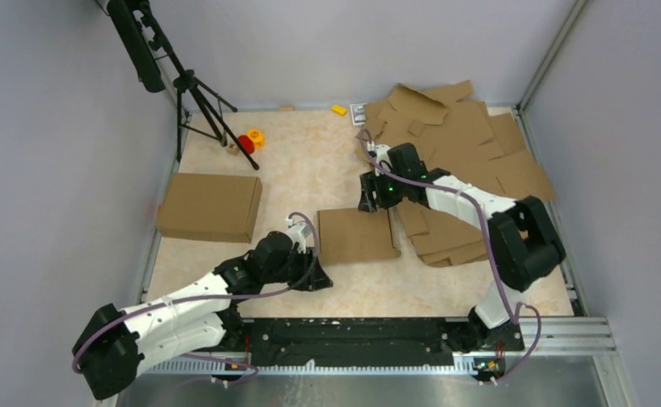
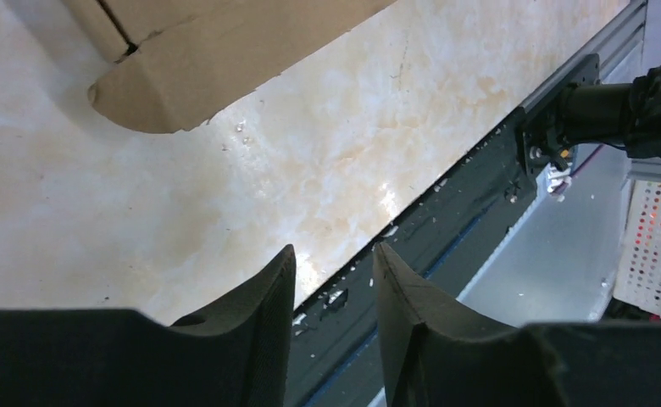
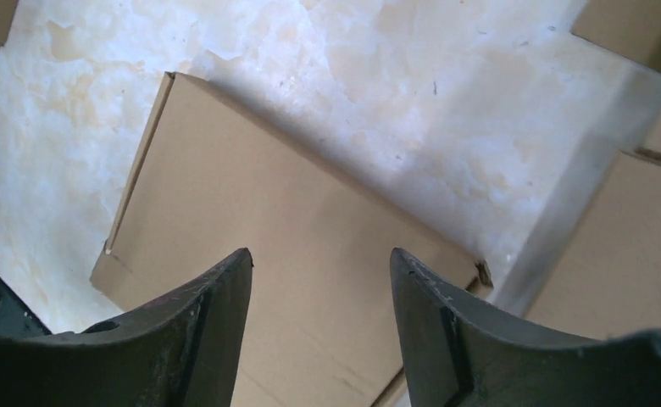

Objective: Fold the paper box
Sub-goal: Close the paper box at the center of the board.

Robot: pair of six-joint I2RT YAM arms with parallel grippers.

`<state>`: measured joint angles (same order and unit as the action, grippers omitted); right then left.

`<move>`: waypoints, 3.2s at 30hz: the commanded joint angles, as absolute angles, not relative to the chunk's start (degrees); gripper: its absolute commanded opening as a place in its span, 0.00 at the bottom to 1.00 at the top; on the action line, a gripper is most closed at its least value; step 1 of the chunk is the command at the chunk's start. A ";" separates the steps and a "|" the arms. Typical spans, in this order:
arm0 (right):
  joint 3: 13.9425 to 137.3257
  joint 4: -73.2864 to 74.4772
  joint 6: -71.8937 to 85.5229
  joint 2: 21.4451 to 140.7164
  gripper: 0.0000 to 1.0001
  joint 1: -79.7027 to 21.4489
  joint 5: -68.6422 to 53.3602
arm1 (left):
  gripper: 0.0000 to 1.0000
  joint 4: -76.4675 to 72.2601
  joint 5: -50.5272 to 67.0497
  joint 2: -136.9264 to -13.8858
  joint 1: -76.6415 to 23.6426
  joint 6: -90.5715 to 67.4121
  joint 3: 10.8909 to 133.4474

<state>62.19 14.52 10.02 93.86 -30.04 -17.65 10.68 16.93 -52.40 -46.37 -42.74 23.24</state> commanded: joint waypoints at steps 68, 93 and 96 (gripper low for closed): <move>87.10 19.71 5.86 133.72 0.11 -16.93 -55.10 | 0.20 -53.24 11.28 -86.94 -35.02 -40.44 18.80; 72.29 13.47 13.91 114.31 0.30 -20.39 -43.17 | 0.24 -45.02 18.39 -89.26 -35.00 -35.77 32.17; 70.96 13.28 14.51 112.94 0.30 -21.68 -42.78 | 0.24 -42.63 18.94 -87.36 -34.98 -35.24 32.27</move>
